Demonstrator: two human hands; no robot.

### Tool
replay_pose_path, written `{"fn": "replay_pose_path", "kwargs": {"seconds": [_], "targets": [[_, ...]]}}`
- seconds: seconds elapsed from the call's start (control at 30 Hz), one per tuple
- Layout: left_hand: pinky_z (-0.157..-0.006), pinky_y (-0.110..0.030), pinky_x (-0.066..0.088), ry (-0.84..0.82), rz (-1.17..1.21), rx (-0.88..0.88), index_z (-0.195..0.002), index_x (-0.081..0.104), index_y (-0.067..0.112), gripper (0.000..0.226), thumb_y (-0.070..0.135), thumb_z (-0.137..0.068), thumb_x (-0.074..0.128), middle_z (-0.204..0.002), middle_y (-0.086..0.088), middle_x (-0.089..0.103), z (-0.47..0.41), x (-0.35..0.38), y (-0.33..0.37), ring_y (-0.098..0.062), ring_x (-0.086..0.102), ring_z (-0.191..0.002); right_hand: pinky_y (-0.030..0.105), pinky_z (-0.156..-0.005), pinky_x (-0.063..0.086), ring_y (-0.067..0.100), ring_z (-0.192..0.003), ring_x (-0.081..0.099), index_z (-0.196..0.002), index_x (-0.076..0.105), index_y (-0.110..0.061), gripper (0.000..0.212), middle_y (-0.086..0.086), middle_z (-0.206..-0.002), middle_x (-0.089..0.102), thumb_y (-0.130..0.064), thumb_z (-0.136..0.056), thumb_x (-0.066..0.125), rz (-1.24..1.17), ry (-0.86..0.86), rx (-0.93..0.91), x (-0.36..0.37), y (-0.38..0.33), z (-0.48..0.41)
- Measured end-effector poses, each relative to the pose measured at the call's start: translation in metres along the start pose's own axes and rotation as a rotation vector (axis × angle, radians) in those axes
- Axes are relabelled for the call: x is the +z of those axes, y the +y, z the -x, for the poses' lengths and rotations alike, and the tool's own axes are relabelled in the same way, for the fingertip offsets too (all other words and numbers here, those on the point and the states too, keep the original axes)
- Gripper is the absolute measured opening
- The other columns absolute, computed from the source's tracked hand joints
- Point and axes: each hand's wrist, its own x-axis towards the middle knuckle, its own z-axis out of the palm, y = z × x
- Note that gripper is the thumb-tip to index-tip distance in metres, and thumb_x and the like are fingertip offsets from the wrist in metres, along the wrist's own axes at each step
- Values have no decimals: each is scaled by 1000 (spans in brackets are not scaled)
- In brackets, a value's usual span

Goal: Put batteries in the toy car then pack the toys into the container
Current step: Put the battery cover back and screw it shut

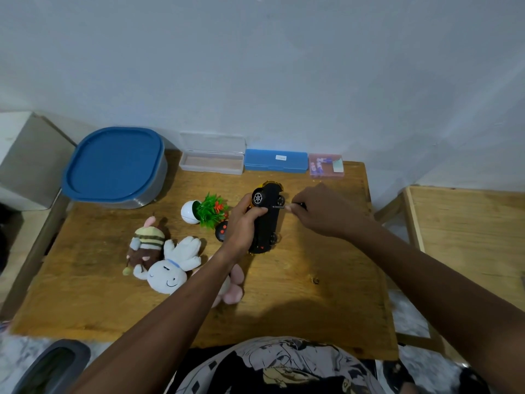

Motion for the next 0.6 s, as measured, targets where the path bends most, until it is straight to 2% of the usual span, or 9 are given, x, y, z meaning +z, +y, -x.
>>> {"fn": "replay_pose_path", "kwargs": {"seconds": [0.07, 0.13, 0.2, 0.23, 0.33, 0.4, 0.47, 0.53, 0.6], "targets": [[-69, -32, 57, 8, -5, -4, -122, 64, 15, 35, 20, -89, 56, -104, -8, 71, 2, 0, -1, -17, 70, -90, 30, -58, 43, 13, -59, 53, -78, 65, -17, 35, 2, -67, 60, -36, -102, 47, -119, -52, 75, -1, -1, -2], [-72, -32, 57, 18, 9, 2, -123, 64, 15, 36, 21, -88, 55, -105, -7, 71, 3, 0, -3, -17, 70, -92, 30, -60, 45, 12, -65, 56, -90, 63, -13, 29, 0, -74, 61, -35, -101, 48, -160, -94, 106, -3, -3, -2], [-72, -32, 57, 16, 23, 6, -122, 63, 13, 31, 16, -92, 54, -103, -6, 71, 3, 1, -3, -17, 69, -91, 22, -59, 41, 4, -73, 55, -99, 54, -22, 9, -7, -83, 58, -30, -97, 57, -194, -103, 96, -5, -1, 0], [-72, -32, 57, 15, 22, 5, -122, 63, 12, 29, 12, -95, 53, -102, -5, 71, 3, 1, -3, -16, 69, -90, 19, -59, 40, 4, -76, 55, -101, 51, -24, 14, -8, -86, 56, -25, -93, 62, -202, -92, 86, -5, -1, 1], [-69, -30, 57, 13, 5, -8, -122, 62, 11, 27, 7, -98, 50, -99, -3, 70, 2, 1, -2, -13, 70, -87, 20, -66, 48, 8, -81, 59, -95, 61, -22, 12, -8, -87, 61, -17, -88, 68, -172, 48, 16, -1, 1, 2], [-69, -33, 58, 17, 2, -13, -121, 62, 12, 26, 8, -99, 50, -99, -5, 70, 3, -1, -3, -15, 70, -87, 27, -70, 53, 8, -77, 60, -94, 68, -22, 6, -6, -83, 66, -26, -91, 65, -23, 127, -26, 1, 1, 2], [-70, -36, 58, 25, -10, -11, -120, 62, 13, 25, 10, -98, 51, -100, -8, 69, 3, -2, -1, -18, 70, -88, 32, -67, 54, 9, -69, 58, -96, 70, -25, 18, -6, -77, 66, -37, -96, 56, 98, 143, -55, 5, 0, 1], [-69, -36, 58, 33, -13, -8, -119, 62, 14, 24, 12, -98, 51, -101, -9, 69, 2, -3, 0, -20, 70, -88, 35, -63, 54, 10, -61, 54, -84, 66, -27, 26, -6, -68, 60, -40, -99, 49, 79, 105, -55, 9, -3, 0], [-68, -34, 58, 30, -32, -8, -120, 62, 15, 25, 15, -97, 53, -103, -9, 69, 2, -3, 1, -20, 70, -89, 35, -60, 50, 11, -56, 50, -69, 54, -28, 34, -6, -61, 53, -38, -100, 48, -3, 69, 17, 14, -5, -2]]}}
